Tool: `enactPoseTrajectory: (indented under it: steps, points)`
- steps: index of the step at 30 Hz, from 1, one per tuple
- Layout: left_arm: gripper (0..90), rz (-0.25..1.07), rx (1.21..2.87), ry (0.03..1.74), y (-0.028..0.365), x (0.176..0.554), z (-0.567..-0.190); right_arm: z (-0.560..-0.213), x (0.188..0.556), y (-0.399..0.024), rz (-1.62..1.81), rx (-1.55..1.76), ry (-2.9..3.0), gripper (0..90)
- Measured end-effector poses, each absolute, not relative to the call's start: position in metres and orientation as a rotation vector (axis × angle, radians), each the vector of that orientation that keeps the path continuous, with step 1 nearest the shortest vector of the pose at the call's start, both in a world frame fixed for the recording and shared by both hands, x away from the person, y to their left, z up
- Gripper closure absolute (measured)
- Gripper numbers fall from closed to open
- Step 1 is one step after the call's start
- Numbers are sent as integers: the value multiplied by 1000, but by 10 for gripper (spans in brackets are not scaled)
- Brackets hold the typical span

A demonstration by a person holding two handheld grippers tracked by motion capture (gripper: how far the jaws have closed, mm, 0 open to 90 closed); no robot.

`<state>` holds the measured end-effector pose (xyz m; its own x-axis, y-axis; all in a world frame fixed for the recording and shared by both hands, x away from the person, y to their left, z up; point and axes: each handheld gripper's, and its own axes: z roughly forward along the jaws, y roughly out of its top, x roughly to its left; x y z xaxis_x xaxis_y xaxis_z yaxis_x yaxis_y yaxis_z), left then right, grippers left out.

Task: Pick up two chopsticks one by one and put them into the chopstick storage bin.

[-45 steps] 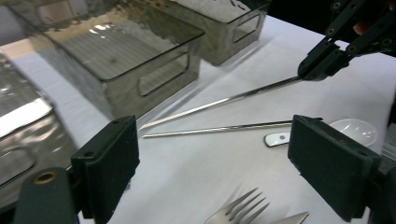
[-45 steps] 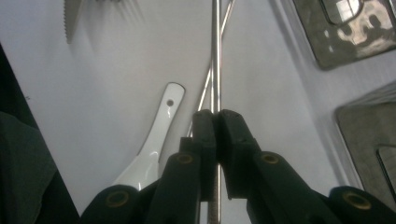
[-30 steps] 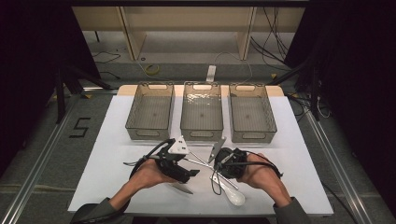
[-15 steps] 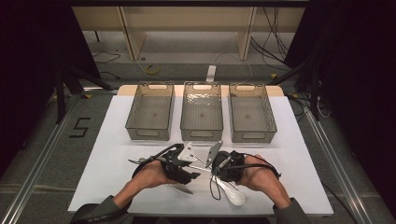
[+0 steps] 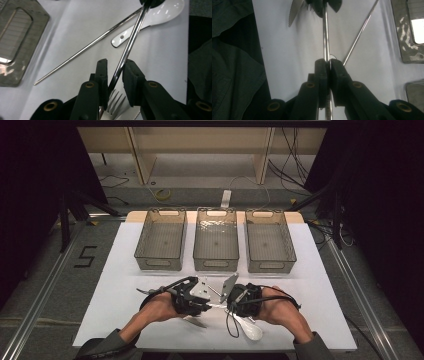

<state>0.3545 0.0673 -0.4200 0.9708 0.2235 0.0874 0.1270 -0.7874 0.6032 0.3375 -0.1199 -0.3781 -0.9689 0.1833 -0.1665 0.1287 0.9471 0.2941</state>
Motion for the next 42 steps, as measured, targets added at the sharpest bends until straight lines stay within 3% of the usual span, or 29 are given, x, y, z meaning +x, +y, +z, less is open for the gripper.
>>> enactPoseTrajectory:
  steps: [6, 12, 19, 34, 42]
  points:
    - [848, 142, 2507, 182, 64, 349, -422, -376, 347, -129, 502, 355, 2874, 764]
    - [852, 193, 2507, 246, 72, 353, -420, -364, 353, -146, 734, 530, 2794, 522]
    - [852, 255, 2485, 383, 86, 363, -416, -354, 365, -164, 981, 777, 2618, 388]
    - [852, 249, 2335, 687, 128, 389, -403, -379, 380, -175, 900, 955, 2613, 281]
    - [852, 275, 2282, 764, 147, 398, -399, -394, 376, -178, 734, 944, 2654, 280]
